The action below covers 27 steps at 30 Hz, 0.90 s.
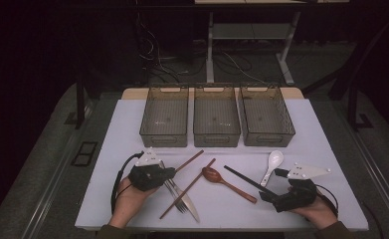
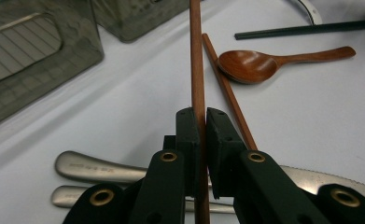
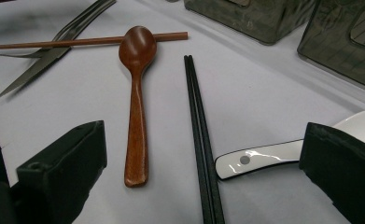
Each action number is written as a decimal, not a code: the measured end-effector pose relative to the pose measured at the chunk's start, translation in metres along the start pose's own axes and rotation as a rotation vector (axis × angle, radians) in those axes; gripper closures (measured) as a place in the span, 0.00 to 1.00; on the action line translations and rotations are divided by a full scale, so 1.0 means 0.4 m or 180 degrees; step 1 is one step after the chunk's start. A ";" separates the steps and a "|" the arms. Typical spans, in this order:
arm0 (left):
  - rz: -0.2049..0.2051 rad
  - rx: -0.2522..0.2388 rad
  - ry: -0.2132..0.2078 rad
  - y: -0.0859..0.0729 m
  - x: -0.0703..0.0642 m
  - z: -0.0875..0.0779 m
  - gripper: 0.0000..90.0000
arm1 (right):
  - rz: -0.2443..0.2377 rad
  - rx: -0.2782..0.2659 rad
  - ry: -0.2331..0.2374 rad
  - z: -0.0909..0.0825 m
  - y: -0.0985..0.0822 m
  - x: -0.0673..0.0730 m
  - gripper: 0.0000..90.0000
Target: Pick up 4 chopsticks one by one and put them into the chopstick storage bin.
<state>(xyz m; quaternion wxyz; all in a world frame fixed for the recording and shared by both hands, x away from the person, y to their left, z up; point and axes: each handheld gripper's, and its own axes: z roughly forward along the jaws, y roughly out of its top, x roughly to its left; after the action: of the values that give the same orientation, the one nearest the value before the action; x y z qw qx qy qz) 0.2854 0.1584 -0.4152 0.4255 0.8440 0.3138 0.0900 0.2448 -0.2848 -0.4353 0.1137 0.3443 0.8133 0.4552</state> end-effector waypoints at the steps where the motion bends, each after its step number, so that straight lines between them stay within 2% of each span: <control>1: -0.0017 -0.0018 0.0003 0.001 0.002 -0.002 0.92 | 0.0001 -0.0001 0.0002 0.000 0.000 0.000 0.01; 9: -0.0096 -0.0060 0.0027 0.013 0.020 -0.022 0.92 | -0.0014 -0.0002 -0.0006 0.002 0.000 -0.001 0.01; 15: -0.0160 -0.0090 0.0039 0.038 0.038 -0.038 0.92 | 0.0003 -0.0010 0.0001 0.001 0.000 0.000 0.01; 27: -0.0177 -0.0094 0.0040 0.086 0.073 -0.049 0.92 | 0.0022 -0.0033 -0.0009 -0.004 0.000 -0.001 0.01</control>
<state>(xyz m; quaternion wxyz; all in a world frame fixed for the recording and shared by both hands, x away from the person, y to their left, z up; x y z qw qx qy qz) 0.3159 0.1737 -0.3797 0.4383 0.8280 0.3385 0.0880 0.2442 -0.2861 -0.4343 0.1151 0.3471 0.8095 0.4593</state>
